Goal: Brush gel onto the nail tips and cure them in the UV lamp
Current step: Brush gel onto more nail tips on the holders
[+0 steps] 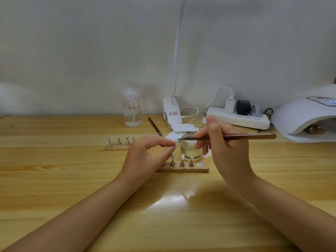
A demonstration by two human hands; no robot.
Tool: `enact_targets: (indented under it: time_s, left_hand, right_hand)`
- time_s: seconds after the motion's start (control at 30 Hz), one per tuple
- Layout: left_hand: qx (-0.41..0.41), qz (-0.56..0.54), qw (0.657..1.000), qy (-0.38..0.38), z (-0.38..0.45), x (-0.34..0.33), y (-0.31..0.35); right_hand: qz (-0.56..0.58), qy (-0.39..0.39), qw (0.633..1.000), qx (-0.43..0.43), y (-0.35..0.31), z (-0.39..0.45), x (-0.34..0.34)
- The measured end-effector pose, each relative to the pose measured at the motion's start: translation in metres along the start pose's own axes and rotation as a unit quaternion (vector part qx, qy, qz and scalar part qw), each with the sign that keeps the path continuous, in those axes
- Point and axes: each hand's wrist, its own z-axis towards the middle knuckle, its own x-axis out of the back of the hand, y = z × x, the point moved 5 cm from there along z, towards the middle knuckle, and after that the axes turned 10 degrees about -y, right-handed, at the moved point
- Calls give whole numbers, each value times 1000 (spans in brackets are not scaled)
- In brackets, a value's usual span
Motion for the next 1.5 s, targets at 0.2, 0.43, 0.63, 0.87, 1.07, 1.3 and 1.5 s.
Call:
enact_targets:
  time_s: [0.2,0.43,0.63,0.87,1.07,1.3,1.5]
  left_hand:
    - [-5,0,1000,1,0,0,1]
    - [4,1,1000,-2,-1,0,1]
    - [8,5,1000,4,-1,0,1]
    - [22,3,1000,10,-2,1,1]
    - [40,-10,999,8,-3,2,2]
    - [28,-1,1000,6,-3,2,2]
    - [23,2,1000,8,-2,2,2]
  right_hand:
    - [-27,-25,999,-10,2,-1,-3]
    - [11,5,1000,-26,3,1,3]
    - [3,-19,999,-44,6,0,-3]
    - [7,10,999,-45,5,0,5]
    - [21,23,999,-32,4,1,6]
    - [-25,-26,999,0,2,-1,-2]
    - [-30,-43,999,6,3,-3,-4]
